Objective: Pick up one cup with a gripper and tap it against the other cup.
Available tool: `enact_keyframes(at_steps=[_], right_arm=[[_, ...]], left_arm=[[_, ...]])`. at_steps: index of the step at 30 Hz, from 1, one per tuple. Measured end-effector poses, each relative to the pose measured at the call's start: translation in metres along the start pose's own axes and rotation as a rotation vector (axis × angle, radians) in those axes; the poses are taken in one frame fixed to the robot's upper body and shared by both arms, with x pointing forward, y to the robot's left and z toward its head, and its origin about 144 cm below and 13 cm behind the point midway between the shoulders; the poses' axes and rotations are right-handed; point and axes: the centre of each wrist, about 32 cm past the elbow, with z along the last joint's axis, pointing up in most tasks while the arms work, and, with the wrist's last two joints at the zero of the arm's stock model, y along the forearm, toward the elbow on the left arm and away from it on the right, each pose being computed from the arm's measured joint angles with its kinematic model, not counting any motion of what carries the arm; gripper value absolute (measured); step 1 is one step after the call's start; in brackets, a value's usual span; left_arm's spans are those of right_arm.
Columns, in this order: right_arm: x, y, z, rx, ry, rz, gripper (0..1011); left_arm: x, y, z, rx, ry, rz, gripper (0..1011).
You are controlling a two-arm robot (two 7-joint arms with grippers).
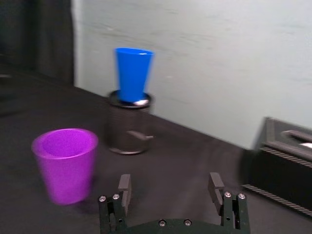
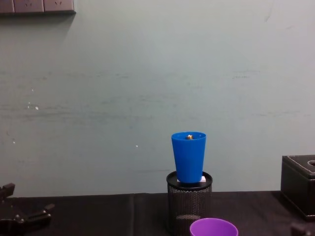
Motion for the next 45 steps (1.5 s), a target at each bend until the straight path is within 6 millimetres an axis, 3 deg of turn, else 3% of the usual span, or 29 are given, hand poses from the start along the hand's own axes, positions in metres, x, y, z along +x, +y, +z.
enact_keyframes(at_steps=[8,17,45], right_arm=[[-0.023,-0.006,-0.003,0.036,0.061,0.165,1002],[-0.036,0.01,-0.003,0.016,0.088,0.261,1002],[-0.036,0.076,-0.007,-0.021,0.128,0.308,1002]], left_arm=[[0.0,0.0,0.0,0.0,0.0,0.0,1000],[0.0,0.0,0.0,0.0,0.0,0.0,1000],[0.0,0.0,0.0,0.0,0.0,0.0,1000]])
